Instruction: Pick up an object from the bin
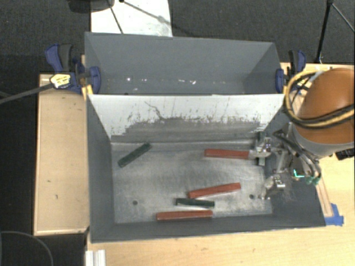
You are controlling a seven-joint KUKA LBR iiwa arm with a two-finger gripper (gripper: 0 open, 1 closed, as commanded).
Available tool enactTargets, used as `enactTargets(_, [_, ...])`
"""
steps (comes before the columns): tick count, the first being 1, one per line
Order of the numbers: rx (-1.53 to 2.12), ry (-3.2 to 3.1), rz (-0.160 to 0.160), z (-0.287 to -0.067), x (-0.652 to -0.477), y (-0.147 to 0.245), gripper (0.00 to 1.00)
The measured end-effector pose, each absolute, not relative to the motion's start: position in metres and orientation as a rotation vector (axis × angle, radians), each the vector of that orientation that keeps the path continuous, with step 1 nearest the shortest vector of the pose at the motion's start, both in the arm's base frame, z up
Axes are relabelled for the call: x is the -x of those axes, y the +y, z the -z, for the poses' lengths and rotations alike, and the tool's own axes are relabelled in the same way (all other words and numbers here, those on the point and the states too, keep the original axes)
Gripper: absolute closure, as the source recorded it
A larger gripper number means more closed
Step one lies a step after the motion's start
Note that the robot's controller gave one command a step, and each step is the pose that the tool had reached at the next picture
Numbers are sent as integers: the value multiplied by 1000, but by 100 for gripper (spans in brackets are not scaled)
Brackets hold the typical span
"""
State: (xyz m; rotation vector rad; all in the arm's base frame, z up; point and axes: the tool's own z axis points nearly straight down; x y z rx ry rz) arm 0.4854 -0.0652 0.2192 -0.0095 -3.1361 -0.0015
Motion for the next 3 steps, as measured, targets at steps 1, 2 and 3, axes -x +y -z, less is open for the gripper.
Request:
enactTargets(1, [5, -3144, 0, -223, -487, -65, 0])
enactTargets(2, [37, -3151, -1, -164, -500, -67, 0])
enactTargets(3, [117, -3141, 1, -79, -501, -40, 100])
